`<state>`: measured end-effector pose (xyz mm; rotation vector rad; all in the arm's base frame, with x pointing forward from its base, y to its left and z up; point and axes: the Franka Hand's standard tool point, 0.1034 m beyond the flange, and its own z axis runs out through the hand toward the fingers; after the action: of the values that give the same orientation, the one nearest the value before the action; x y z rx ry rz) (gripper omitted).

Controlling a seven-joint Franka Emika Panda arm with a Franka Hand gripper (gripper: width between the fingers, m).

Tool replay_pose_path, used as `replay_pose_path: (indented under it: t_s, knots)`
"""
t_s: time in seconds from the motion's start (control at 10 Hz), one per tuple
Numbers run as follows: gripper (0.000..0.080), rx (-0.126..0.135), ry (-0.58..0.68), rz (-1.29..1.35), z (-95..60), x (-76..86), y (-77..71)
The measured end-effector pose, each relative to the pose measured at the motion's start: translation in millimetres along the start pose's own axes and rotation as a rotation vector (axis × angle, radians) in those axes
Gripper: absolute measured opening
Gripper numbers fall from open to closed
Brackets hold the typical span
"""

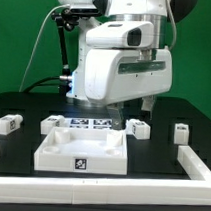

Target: Assemble one leg

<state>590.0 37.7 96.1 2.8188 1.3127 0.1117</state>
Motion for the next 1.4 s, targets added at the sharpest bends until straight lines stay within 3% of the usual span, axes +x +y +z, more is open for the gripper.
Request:
replay_pose_path:
  t_s: [0.6, 1.1, 1.4]
  knots:
    - [0.065, 0.0, 0.0, 0.0, 0.0, 0.0, 0.0]
    - [0.065, 0.046, -0.037, -0.259, 11.4, -24.2, -14.2]
    - [0.065, 0.045, -0.036, -0.256, 11.7, -23.7, -14.0]
